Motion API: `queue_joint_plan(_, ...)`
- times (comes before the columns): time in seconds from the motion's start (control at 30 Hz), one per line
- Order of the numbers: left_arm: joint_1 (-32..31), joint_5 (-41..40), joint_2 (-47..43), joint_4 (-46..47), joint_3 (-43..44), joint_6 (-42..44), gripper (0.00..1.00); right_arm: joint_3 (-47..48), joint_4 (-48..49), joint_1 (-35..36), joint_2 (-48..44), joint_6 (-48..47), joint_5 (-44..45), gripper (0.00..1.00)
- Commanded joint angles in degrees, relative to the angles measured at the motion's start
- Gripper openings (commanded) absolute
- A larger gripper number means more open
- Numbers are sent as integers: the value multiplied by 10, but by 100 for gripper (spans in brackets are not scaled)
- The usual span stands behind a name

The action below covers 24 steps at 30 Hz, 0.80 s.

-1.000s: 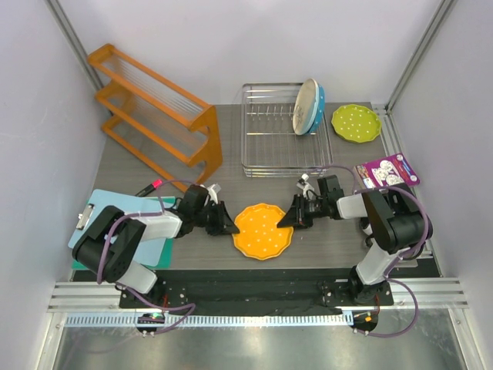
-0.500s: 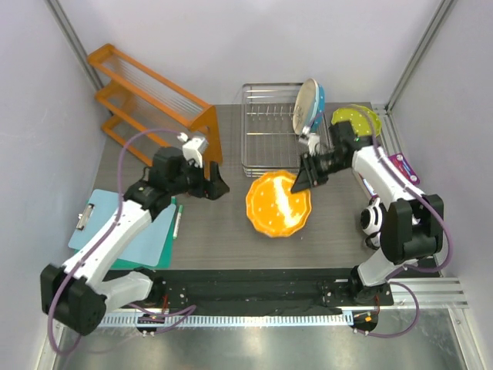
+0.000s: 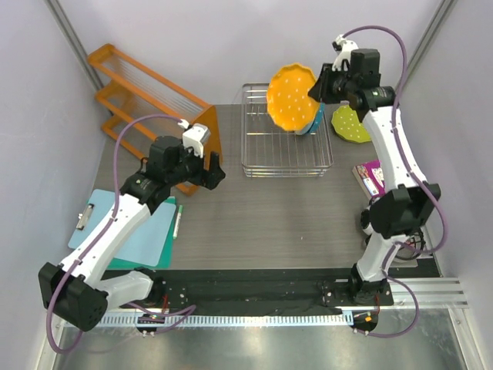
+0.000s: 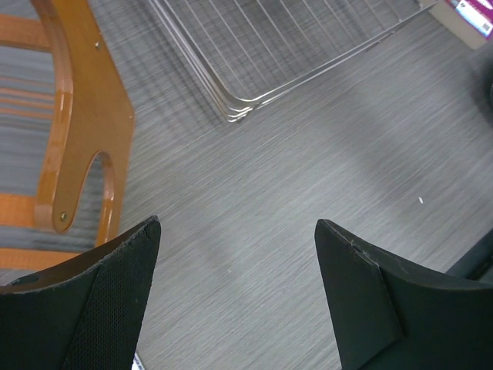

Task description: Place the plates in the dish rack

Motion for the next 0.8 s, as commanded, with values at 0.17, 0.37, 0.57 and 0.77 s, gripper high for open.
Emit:
queue_joint_plan(0.17, -1, -35, -34, 46, -49, 26, 82, 135, 214, 20, 107, 98, 293, 1)
queue_joint_plan(0.37, -1, -36, -28, 49, -55, 26, 82, 174, 232, 49, 156, 35, 366, 1)
queue_joint_plan(0.57, -1, -38, -18, 58, -60, 23, 82, 177, 261, 85, 179, -17, 464, 1)
queue_joint_plan(0.77, -1, -39, -10, 64, -60, 24, 82, 162, 281, 129, 193, -81, 559, 1)
